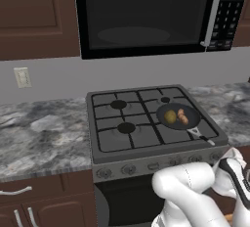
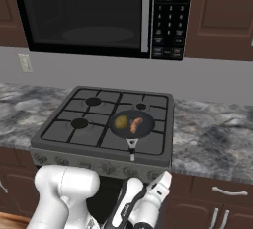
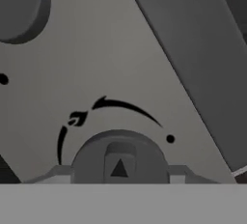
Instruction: Put the potato and potato in the pan. Then turn on the front right burner and set the heat to medium.
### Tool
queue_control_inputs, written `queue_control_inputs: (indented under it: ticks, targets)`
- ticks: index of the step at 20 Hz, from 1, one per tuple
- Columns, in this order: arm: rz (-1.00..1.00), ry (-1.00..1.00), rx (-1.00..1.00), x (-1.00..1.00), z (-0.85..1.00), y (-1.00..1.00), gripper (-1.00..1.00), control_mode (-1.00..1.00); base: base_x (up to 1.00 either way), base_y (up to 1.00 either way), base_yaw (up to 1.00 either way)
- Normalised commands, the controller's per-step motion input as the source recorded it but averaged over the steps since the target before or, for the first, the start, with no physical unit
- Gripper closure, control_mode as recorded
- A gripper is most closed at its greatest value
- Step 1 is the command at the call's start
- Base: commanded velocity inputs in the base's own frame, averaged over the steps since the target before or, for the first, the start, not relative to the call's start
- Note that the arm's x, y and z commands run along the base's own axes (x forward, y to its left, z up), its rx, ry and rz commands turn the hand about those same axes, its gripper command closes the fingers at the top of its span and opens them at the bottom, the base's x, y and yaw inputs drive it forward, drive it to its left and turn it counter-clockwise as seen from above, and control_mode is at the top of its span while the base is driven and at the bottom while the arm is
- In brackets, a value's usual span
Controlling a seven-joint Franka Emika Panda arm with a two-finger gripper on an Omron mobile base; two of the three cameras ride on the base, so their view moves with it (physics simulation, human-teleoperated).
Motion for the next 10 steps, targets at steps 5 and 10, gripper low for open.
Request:
queue_control_inputs:
  ticks: [5, 10]
  targets:
    - [-0.11, 0.00, -0.31, 0.00, -0.30, 0.00, 1.00, -1.00, 0.00, 0.00, 0.00]
    - [-0.12, 0.00, -0.31, 0.00, -0.35, 0.00, 1.00, -1.00, 0.00, 0.00, 0.00]
